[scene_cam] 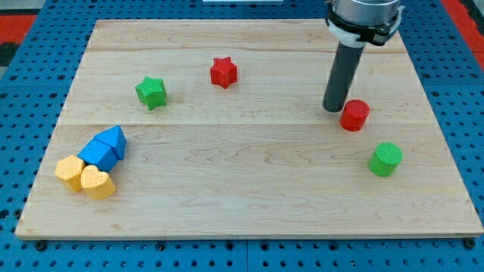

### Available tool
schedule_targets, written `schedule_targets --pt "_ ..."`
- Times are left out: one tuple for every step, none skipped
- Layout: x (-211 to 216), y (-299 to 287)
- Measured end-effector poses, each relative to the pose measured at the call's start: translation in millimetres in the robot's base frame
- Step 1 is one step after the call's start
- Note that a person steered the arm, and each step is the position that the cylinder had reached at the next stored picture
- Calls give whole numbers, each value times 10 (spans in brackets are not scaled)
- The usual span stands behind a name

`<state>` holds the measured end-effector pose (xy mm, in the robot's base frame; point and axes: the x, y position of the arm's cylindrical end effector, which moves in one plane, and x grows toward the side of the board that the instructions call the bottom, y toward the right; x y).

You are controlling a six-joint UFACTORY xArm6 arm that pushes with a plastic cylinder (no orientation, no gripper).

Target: Push the red star diagonally left above the red circle

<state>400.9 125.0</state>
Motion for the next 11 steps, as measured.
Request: schedule_targets --pt "-144 -1062" --pt "-615 -2057" --pt "-662 -2431" --pt "-1047 -2384" --pt "-976 -1710" --pt "-405 -1265" --pt "-925 -1691" --pt "-309 -1772" --pt "-123 -1696" --pt "144 -1371" --pt "-33 -779"
